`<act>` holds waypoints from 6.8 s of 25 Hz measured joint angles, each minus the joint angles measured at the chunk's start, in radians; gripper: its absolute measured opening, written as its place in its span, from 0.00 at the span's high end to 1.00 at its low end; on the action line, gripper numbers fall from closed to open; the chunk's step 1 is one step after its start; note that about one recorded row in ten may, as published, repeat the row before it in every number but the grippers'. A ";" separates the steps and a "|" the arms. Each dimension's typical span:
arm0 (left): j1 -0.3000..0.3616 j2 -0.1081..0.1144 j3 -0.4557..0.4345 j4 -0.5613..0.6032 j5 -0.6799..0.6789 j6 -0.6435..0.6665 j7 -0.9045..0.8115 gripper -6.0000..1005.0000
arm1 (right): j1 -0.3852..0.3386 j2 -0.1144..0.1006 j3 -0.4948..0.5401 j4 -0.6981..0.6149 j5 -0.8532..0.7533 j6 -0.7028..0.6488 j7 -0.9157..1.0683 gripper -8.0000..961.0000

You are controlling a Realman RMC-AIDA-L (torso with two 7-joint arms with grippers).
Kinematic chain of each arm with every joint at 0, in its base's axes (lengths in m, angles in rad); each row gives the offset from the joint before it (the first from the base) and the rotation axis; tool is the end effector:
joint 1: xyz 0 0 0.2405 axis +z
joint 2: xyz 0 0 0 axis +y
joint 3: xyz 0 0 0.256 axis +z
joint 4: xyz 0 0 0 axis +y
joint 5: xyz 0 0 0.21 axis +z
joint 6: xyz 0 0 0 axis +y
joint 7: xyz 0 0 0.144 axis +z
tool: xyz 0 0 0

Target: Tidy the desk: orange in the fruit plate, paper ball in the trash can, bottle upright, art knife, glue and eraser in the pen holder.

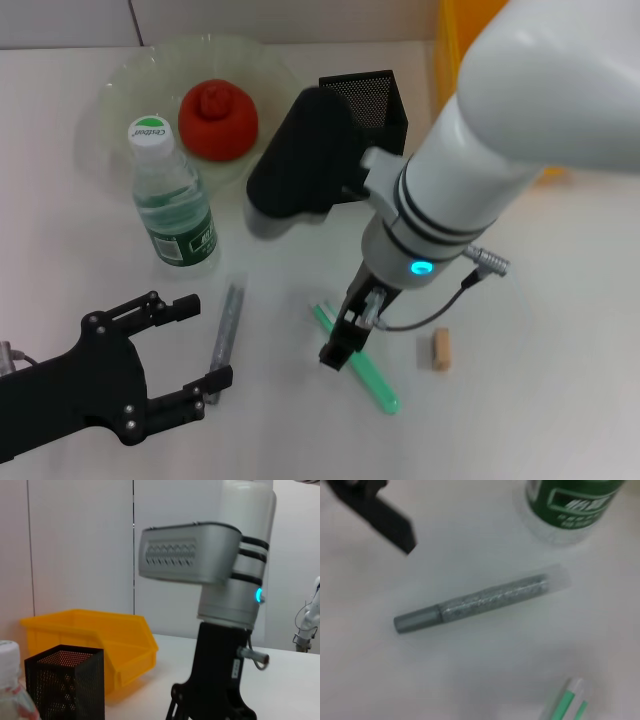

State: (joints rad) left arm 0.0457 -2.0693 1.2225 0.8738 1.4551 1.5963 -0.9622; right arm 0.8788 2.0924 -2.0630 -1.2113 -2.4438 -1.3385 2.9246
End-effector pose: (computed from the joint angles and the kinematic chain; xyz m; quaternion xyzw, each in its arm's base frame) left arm -0.3025 0.1939 -0.0066 -0.9307 -0.1024 -0.2955 0.1899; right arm 0.0948 0.3098 -0.1263 -0.9435 0.1819 -0.2567 0.1037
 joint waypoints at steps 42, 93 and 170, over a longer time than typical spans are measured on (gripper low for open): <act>-0.029 0.001 -0.013 -0.030 0.002 0.011 0.002 0.26 | -0.006 0.000 0.037 0.094 0.047 0.023 0.029 0.78; -0.107 0.005 -0.064 -0.151 0.024 0.084 0.002 0.26 | -0.331 -0.009 0.700 0.613 1.463 0.316 -1.914 0.70; -0.118 0.009 -0.066 -0.159 0.025 0.080 0.002 0.27 | -0.088 -0.002 0.285 0.042 -0.053 -0.260 -0.466 0.40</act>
State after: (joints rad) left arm -0.0725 -2.0601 1.1566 0.7148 1.4802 1.6765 -0.9603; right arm 0.7905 2.0909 -1.7776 -1.1689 -2.4968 -1.5987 2.4585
